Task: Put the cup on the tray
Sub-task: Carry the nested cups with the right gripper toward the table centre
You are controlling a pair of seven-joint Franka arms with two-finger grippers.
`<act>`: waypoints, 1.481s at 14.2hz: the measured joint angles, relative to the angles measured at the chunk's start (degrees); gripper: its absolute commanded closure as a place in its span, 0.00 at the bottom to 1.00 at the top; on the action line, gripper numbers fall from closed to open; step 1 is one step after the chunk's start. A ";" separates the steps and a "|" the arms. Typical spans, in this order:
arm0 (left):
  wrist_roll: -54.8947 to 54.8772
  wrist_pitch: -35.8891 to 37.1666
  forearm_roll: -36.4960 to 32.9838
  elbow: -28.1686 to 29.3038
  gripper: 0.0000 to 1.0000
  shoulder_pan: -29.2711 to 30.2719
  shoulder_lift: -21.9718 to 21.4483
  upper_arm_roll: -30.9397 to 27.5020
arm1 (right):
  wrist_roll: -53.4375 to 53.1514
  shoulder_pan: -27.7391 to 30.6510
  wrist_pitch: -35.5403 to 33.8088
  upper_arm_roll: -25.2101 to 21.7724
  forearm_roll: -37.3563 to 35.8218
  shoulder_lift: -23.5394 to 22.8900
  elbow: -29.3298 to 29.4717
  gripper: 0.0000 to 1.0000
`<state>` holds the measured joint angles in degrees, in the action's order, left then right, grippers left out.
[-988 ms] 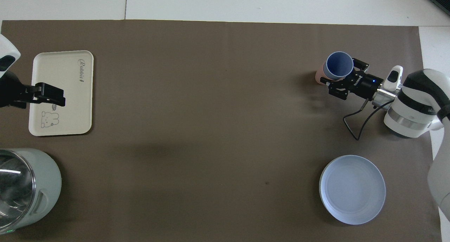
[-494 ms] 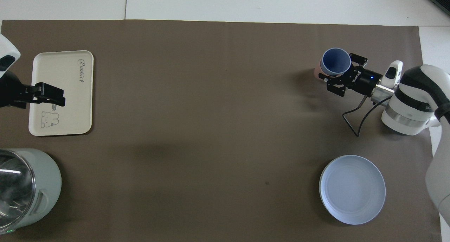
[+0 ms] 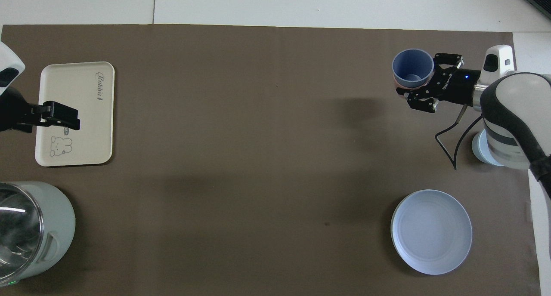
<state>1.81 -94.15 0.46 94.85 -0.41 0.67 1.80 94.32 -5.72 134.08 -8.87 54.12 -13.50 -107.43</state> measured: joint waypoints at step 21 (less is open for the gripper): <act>0.00 0.00 0.00 0.00 0.00 0.00 0.00 0.00 | -48.26 -22.05 -24.63 0.32 -38.05 4.95 15.02 1.00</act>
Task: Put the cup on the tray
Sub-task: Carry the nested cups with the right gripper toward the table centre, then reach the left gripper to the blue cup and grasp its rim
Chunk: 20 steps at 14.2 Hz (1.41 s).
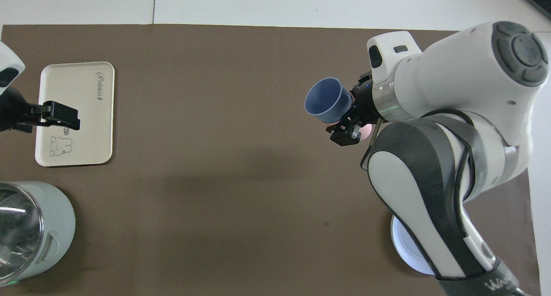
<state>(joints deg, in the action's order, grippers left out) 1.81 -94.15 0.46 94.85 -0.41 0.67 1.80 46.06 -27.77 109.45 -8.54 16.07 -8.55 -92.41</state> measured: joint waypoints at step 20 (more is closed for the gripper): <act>0.00 1.90 0.00 0.01 0.00 -0.77 -0.26 0.76 | -1.88 -4.81 3.37 -0.09 -6.05 -0.87 0.04 1.00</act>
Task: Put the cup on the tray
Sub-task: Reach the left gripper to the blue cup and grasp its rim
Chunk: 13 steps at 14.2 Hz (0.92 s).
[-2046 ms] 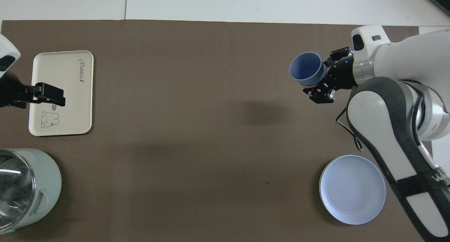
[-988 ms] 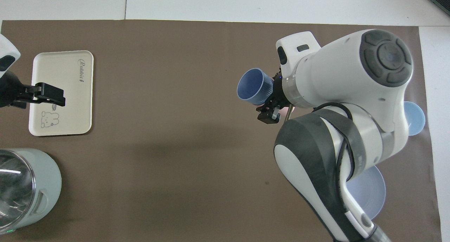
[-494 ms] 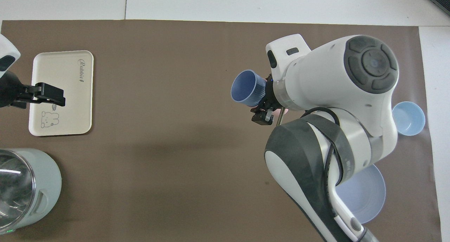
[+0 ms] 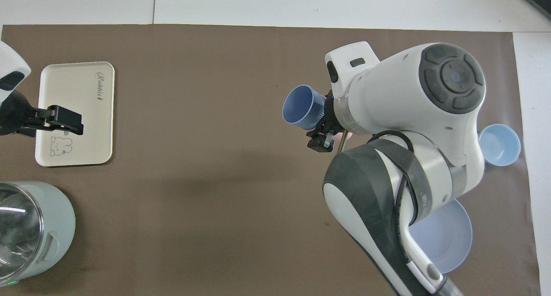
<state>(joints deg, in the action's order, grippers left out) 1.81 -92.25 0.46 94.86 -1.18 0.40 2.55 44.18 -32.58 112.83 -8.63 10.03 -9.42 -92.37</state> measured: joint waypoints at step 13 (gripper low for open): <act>20.83 -25.68 37.11 3.81 0.16 -15.43 5.11 1.18 | -0.10 0.01 0.26 -0.02 0.00 -0.06 0.00 1.00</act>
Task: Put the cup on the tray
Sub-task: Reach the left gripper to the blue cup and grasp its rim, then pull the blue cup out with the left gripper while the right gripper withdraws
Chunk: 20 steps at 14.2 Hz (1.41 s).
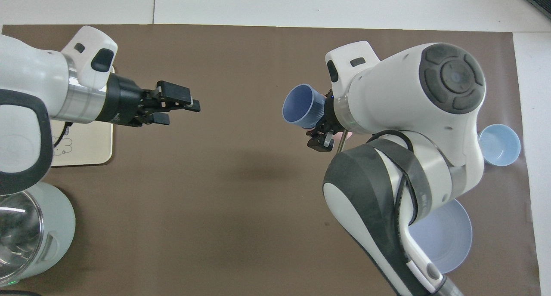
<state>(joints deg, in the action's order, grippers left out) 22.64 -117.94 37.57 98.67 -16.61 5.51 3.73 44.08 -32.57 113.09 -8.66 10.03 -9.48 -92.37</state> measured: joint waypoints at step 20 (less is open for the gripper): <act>8.76 -12.34 5.74 -1.29 1.00 -13.02 4.38 -0.66 | -0.02 0.09 0.58 -0.12 -0.13 -0.10 0.03 1.00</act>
<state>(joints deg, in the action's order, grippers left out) 31.40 -130.27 43.31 97.38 -29.63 9.89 3.07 44.05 -32.48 113.67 -8.78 9.89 -9.58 -92.34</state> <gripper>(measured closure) 0.943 0.163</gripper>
